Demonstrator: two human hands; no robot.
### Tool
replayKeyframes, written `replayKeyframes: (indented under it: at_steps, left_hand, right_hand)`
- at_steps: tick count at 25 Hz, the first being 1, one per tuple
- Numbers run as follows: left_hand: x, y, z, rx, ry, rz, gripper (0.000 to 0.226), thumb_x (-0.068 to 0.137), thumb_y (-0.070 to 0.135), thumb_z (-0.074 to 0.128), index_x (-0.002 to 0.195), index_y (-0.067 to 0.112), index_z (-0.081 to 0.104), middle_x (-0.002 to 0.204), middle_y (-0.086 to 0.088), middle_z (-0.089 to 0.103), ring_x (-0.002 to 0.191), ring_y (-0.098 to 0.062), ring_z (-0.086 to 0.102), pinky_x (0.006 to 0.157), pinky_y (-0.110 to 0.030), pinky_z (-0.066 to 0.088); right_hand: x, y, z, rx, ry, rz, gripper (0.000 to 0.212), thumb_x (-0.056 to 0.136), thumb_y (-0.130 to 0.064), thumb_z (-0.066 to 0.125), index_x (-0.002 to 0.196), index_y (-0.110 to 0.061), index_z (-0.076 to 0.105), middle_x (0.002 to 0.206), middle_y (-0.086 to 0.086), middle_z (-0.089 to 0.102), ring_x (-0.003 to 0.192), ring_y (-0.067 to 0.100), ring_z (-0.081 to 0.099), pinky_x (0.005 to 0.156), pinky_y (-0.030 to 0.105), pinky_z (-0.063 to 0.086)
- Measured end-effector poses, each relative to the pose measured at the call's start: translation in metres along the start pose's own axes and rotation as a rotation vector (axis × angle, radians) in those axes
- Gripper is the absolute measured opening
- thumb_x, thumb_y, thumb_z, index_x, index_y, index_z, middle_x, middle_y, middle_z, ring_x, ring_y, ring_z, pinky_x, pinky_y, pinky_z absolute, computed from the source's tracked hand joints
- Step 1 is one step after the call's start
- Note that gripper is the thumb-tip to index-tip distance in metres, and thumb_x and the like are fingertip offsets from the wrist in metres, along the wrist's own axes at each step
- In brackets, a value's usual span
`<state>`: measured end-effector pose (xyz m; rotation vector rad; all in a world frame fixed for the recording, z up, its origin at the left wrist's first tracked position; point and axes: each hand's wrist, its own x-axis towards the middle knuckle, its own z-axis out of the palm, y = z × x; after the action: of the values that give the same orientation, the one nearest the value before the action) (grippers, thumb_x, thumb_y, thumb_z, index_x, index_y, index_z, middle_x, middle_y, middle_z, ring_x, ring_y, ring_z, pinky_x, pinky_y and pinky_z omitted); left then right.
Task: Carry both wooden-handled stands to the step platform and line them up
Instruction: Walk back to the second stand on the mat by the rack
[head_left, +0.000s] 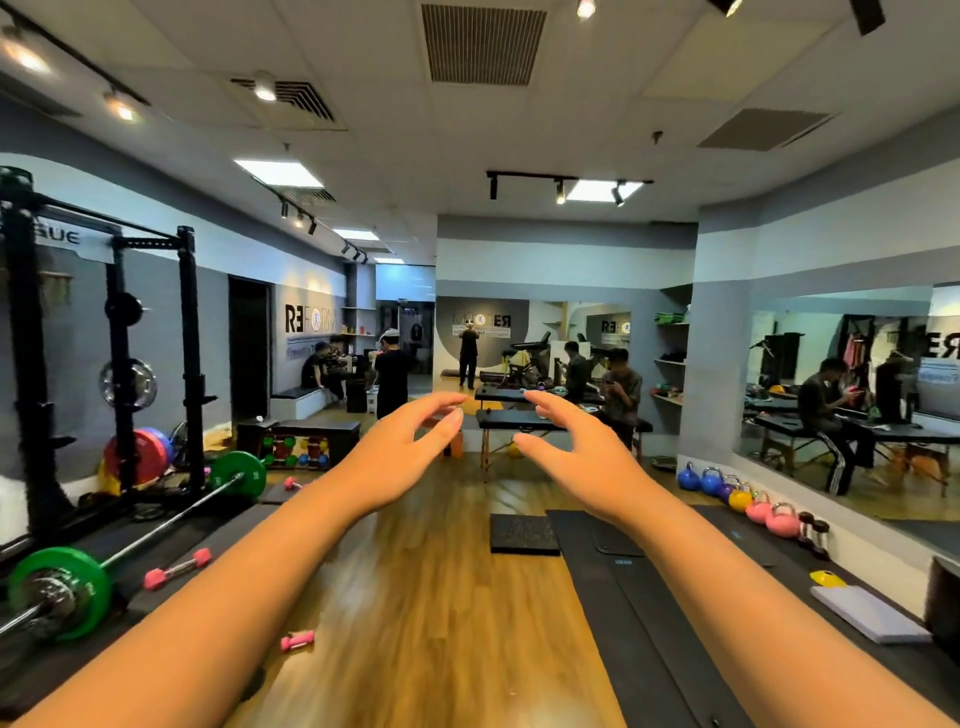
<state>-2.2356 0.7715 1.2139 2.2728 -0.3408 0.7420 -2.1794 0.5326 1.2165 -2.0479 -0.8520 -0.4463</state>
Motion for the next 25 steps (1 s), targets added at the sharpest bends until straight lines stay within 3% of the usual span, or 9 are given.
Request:
replayKeyframes:
  at_steps: [13, 17, 22, 25]
  left_hand:
    - [0.260, -0.204, 0.116, -0.007, 0.005, -0.045, 0.043, 0.106, 0.048, 0.044, 0.146, 0.037, 0.052, 0.139, 0.019, 0.057, 0.125, 0.011, 0.049, 0.108, -0.028, 0.042]
    - [0.349, -0.286, 0.126, 0.035, -0.037, -0.042, 0.043, 0.106, 0.048, 0.043, 0.147, 0.038, 0.051, 0.138, 0.021, 0.056, 0.121, 0.013, 0.047, 0.097, -0.014, 0.037]
    - [0.477, -0.389, 0.136, 0.022, -0.005, -0.031, 0.043, 0.105, 0.052, 0.042, 0.145, 0.042, 0.051, 0.137, 0.024, 0.057, 0.122, 0.015, 0.047, 0.095, -0.016, 0.039]
    - [0.531, -0.447, 0.159, 0.051, -0.019, -0.027, 0.043, 0.105, 0.050, 0.042, 0.146, 0.041, 0.051, 0.140, 0.020, 0.056, 0.125, 0.005, 0.050, 0.099, -0.024, 0.039]
  right_hand:
    - [0.264, 0.232, 0.068, 0.044, -0.060, 0.016, 0.061, 0.099, -0.044, 0.066, 0.155, -0.037, 0.044, 0.157, -0.012, 0.048, 0.139, -0.001, 0.038, 0.106, 0.025, 0.030]
    - [0.361, 0.294, 0.098, 0.012, -0.041, 0.054, 0.062, 0.098, -0.048, 0.065, 0.155, -0.039, 0.043, 0.157, -0.009, 0.048, 0.145, 0.007, 0.040, 0.114, 0.032, 0.034]
    - [0.484, 0.374, 0.132, 0.006, -0.006, 0.087, 0.061, 0.100, -0.047, 0.063, 0.156, -0.039, 0.041, 0.159, -0.011, 0.047, 0.147, 0.008, 0.039, 0.114, 0.032, 0.033]
    - [0.540, 0.428, 0.152, -0.016, -0.008, 0.098, 0.057, 0.101, -0.044, 0.061, 0.154, -0.042, 0.041, 0.158, -0.013, 0.046, 0.148, 0.010, 0.039, 0.109, 0.027, 0.030]
